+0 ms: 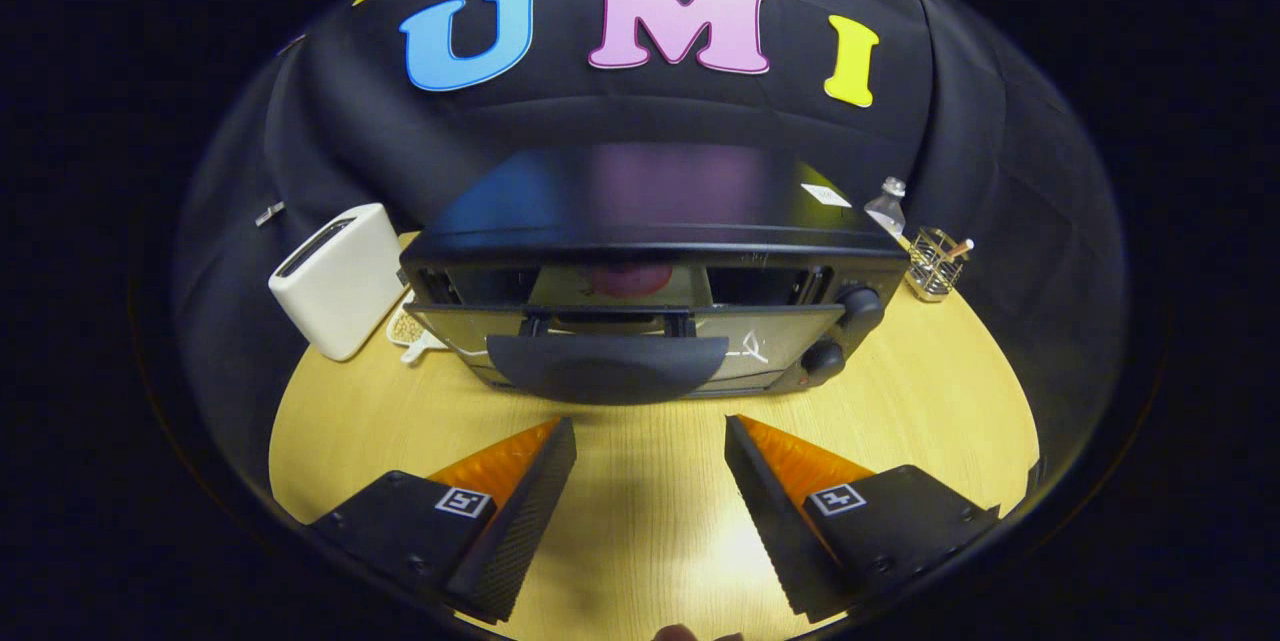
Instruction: Open the toaster oven, put the food inside, and close the toaster oven door.
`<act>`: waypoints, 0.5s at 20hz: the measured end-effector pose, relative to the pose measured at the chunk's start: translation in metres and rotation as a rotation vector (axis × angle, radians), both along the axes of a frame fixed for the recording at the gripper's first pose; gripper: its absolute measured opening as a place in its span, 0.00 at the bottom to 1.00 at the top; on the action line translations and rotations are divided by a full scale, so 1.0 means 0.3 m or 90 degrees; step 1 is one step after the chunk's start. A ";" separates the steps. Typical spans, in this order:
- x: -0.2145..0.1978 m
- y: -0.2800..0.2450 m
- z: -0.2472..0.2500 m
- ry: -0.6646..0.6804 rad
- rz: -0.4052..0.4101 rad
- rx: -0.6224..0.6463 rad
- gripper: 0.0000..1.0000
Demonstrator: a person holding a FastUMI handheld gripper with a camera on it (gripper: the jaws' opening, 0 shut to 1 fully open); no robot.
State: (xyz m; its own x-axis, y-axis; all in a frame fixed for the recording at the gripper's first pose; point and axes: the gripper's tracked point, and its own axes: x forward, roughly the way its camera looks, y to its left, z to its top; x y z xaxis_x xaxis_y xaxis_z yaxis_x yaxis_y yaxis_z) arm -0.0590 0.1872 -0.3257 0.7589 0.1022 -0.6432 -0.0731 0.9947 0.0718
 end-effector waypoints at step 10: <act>0.070 -0.161 0.339 -0.158 -0.006 0.005 0.99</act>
